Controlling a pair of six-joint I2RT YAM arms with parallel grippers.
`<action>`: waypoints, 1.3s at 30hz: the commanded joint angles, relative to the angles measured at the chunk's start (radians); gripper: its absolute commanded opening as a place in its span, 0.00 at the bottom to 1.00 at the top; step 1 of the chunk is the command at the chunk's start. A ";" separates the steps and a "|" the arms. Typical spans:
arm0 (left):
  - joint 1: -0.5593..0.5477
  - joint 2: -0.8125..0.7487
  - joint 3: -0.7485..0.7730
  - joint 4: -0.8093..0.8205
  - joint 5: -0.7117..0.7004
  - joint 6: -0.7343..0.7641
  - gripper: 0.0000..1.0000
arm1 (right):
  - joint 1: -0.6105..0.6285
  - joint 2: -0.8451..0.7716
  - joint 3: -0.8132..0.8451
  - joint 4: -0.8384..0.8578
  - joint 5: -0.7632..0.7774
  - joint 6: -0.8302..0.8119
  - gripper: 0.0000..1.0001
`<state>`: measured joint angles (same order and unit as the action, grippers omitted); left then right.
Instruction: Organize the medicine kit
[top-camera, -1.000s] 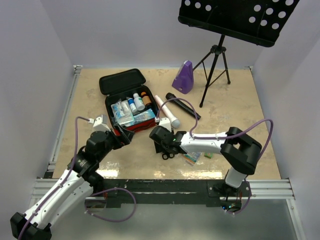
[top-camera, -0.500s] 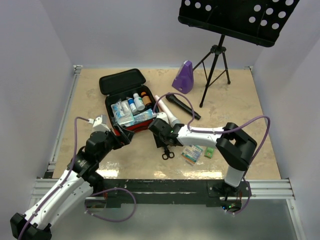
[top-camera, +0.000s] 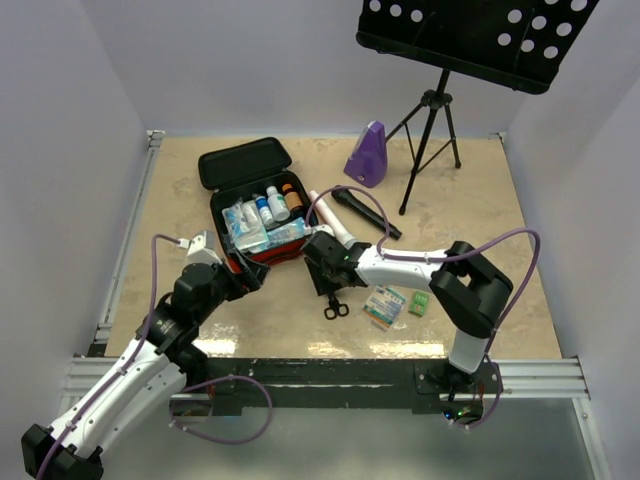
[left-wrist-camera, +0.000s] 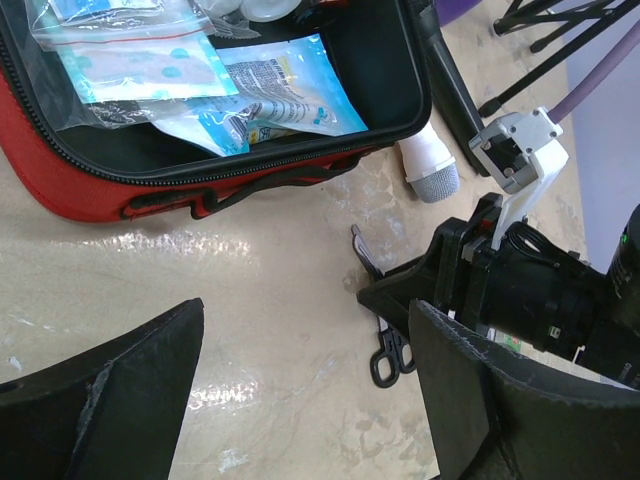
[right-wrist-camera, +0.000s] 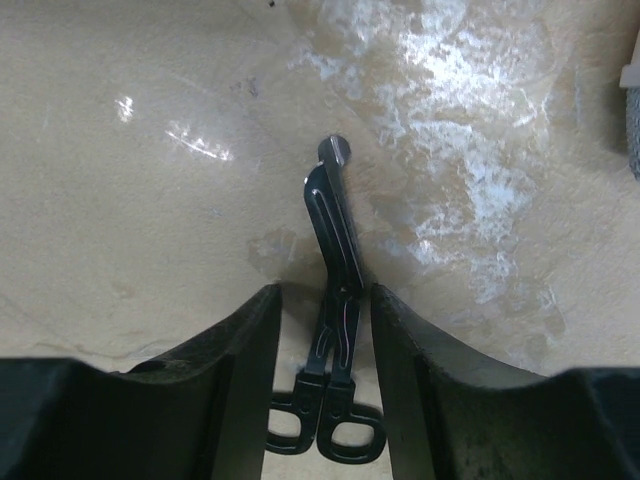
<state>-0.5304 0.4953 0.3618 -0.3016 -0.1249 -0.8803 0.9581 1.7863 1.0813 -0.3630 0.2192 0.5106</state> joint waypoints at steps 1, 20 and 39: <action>0.001 -0.004 -0.001 0.029 0.013 -0.014 0.87 | -0.031 0.018 -0.008 0.009 -0.035 -0.043 0.44; 0.001 0.011 -0.004 0.041 0.011 -0.013 0.87 | -0.048 0.033 -0.017 -0.045 -0.041 -0.090 0.41; 0.001 0.020 -0.014 0.064 0.031 0.001 0.87 | -0.021 0.042 -0.012 -0.110 -0.043 -0.081 0.30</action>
<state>-0.5304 0.5114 0.3454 -0.2920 -0.1081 -0.8799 0.9237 1.7924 1.0851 -0.3740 0.1944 0.4286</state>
